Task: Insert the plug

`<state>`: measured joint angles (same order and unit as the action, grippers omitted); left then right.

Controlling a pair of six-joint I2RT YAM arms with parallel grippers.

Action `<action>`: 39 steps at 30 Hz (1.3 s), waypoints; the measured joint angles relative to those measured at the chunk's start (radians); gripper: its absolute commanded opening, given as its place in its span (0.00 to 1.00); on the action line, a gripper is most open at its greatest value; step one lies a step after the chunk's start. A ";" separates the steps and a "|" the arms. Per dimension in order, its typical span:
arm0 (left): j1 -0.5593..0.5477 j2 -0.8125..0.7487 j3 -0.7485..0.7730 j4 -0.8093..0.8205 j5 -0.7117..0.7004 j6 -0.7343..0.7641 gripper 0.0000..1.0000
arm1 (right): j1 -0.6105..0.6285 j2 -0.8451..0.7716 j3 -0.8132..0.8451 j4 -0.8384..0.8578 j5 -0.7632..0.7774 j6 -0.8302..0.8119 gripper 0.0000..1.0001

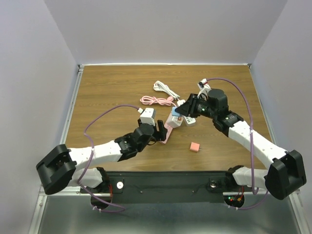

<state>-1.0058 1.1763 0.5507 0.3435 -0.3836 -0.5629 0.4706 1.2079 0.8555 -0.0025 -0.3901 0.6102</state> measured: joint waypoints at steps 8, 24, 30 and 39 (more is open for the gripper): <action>0.030 0.179 0.000 0.010 0.028 -0.064 0.57 | 0.000 -0.054 -0.086 -0.053 -0.018 -0.012 0.00; 0.059 0.337 0.019 0.153 0.136 -0.118 0.05 | 0.000 -0.010 -0.166 -0.125 -0.007 -0.032 0.00; 0.072 0.391 0.045 0.185 0.197 -0.137 0.04 | 0.000 0.021 -0.166 -0.124 0.056 -0.037 0.00; 0.074 0.439 0.071 0.232 0.283 -0.148 0.04 | 0.000 0.126 -0.130 -0.151 0.129 -0.071 0.00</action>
<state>-0.9314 1.6150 0.6216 0.5758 -0.1005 -0.7109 0.4706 1.3334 0.7254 -0.1535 -0.2611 0.5392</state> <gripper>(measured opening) 0.066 0.373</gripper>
